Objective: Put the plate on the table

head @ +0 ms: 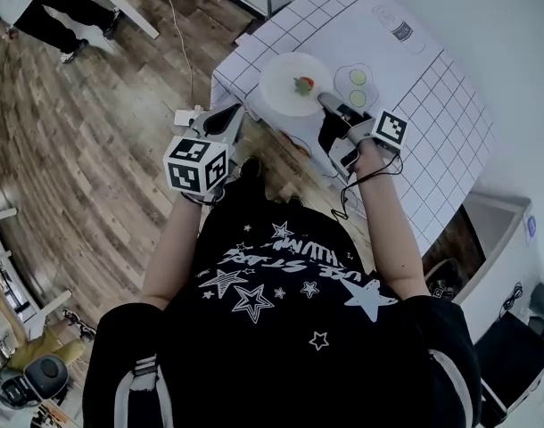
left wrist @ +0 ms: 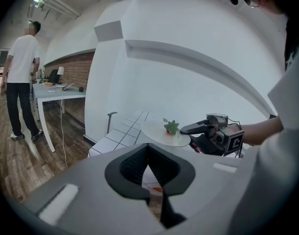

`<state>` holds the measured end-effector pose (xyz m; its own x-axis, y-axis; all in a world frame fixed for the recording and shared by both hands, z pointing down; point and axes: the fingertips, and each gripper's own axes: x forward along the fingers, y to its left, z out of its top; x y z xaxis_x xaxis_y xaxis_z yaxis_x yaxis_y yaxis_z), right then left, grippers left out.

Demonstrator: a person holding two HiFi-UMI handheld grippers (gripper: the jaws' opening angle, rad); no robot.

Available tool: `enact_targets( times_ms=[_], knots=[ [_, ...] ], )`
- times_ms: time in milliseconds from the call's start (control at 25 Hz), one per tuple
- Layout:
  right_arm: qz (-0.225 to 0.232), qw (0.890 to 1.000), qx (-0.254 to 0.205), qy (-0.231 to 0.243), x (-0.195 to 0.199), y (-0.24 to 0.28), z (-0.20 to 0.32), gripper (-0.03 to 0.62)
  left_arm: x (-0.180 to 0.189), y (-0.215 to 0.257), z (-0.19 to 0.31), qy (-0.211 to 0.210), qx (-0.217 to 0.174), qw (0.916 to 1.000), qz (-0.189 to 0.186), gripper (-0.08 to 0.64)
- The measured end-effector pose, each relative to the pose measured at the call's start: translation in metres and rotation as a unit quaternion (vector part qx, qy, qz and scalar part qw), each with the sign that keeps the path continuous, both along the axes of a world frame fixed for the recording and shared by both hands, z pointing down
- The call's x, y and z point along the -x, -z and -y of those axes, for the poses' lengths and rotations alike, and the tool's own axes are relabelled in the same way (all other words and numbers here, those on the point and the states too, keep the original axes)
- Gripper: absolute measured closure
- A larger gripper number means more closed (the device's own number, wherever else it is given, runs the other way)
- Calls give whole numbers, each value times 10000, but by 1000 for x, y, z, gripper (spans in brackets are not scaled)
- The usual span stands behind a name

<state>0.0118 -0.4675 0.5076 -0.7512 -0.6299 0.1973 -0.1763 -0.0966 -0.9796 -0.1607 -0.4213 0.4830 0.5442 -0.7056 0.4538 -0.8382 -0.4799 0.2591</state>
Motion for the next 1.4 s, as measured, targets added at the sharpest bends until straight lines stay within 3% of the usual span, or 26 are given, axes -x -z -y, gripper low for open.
enact_targets(
  times_ms=[560, 1080, 1400],
  knots=[
    [-287, 9988, 306, -270, 41, -38, 57, 568, 30, -17, 92, -627, 133, 9979, 68, 551],
    [-329, 9956, 497, -717, 49, -68, 53, 568, 31, -44, 120, -1452, 394, 9886, 19, 551],
    [-829, 9928, 519, -690, 50, -76, 46, 569, 22, -51, 115, -1791, 457, 9828, 20, 551]
  ],
)
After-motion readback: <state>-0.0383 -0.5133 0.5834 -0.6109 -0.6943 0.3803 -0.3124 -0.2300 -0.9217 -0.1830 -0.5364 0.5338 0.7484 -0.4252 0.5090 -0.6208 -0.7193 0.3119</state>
